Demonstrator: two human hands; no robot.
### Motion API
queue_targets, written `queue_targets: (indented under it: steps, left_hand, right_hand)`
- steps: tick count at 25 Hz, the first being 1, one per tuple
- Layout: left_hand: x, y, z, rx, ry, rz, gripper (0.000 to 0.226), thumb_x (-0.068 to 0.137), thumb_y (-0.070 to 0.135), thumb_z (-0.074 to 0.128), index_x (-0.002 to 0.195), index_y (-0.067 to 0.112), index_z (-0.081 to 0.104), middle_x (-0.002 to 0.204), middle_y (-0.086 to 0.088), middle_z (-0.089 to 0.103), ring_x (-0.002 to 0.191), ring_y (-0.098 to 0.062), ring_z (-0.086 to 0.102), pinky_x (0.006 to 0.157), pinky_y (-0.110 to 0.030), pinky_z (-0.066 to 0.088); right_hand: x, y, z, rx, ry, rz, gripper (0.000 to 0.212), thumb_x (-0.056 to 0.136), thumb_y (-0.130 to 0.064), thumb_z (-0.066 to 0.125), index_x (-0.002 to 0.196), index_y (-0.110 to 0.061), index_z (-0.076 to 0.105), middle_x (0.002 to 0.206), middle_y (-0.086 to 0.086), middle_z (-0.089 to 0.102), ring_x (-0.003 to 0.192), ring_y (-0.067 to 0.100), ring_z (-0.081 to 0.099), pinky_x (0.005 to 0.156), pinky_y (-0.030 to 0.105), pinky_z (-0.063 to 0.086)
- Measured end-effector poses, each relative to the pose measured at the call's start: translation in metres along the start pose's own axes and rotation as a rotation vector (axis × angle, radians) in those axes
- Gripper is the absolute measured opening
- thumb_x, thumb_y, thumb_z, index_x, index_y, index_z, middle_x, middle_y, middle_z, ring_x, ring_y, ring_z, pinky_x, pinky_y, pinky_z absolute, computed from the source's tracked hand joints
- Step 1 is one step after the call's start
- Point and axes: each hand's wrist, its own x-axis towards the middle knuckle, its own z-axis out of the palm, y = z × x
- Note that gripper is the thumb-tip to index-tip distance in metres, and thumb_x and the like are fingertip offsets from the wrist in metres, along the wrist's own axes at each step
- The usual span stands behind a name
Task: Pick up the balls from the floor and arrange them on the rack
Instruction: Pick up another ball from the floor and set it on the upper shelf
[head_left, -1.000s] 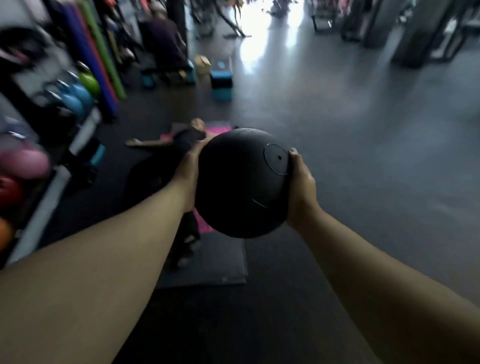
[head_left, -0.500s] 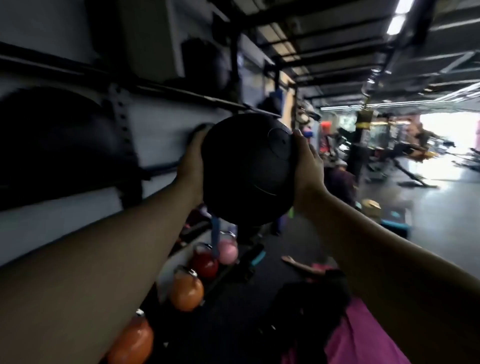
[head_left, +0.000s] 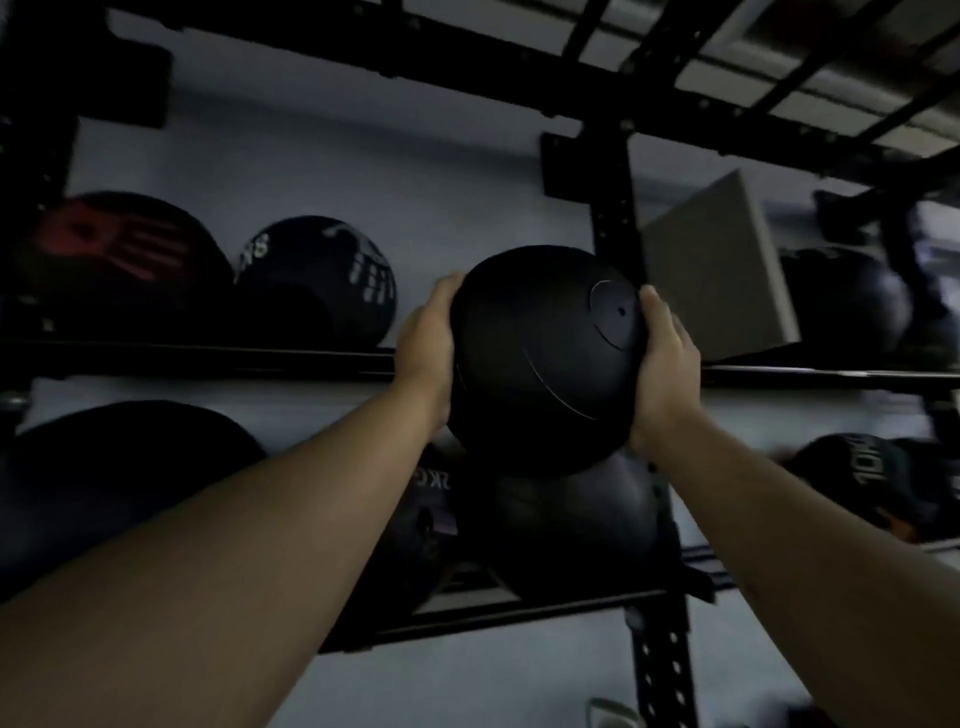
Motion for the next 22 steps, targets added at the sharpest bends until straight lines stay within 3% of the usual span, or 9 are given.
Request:
queue_targets:
  steps: [7, 13, 18, 22]
  left_hand:
    - [0.095, 0.008, -0.005, 0.084, 0.151, 0.247, 0.041, 0.084, 0.049, 0.075, 0.108, 0.017, 0.085, 0.109, -0.01, 0.084, 0.106, -0.029, 0.078, 0.102, -0.051, 0.061]
    - [0.177, 0.004, 0.01, 0.115, 0.222, 0.368, 0.053, 0.081, 0.058, 0.075, 0.112, 0.017, 0.083, 0.108, -0.009, 0.085, 0.104, -0.03, 0.08, 0.097, -0.052, 0.063]
    - [0.248, -0.023, 0.009, 0.13, 0.287, 0.418, 0.043, 0.081, 0.05, 0.077, 0.103, 0.014, 0.084, 0.106, -0.011, 0.084, 0.102, -0.032, 0.08, 0.097, -0.053, 0.063]
    - [0.274, -0.026, 0.004, 0.167, 0.24, 0.544, 0.023, 0.086, 0.036, 0.074, 0.091, 0.016, 0.085, 0.11, -0.017, 0.082, 0.107, -0.037, 0.077, 0.096, -0.052, 0.063]
  right_hand:
    - [0.111, 0.064, 0.069, 0.179, -0.197, -0.037, 0.036, 0.091, -0.058, 0.06, 0.104, -0.029, 0.078, 0.117, 0.008, 0.078, 0.108, 0.031, 0.074, 0.095, 0.052, 0.063]
    - [0.213, 0.1, 0.112, 0.288, -0.34, -0.063, 0.049, 0.092, -0.058, 0.061, 0.117, -0.02, 0.078, 0.12, 0.009, 0.079, 0.11, 0.03, 0.075, 0.094, 0.051, 0.064]
    - [0.267, 0.151, 0.134, 0.324, -0.326, -0.017, 0.049, 0.092, -0.055, 0.061, 0.116, -0.016, 0.079, 0.119, 0.011, 0.079, 0.111, 0.03, 0.075, 0.098, 0.051, 0.062]
    - [0.29, 0.164, 0.142, 0.271, -0.372, -0.152, 0.045, 0.093, -0.049, 0.057, 0.109, -0.012, 0.078, 0.121, 0.014, 0.076, 0.118, 0.034, 0.07, 0.104, 0.052, 0.057]
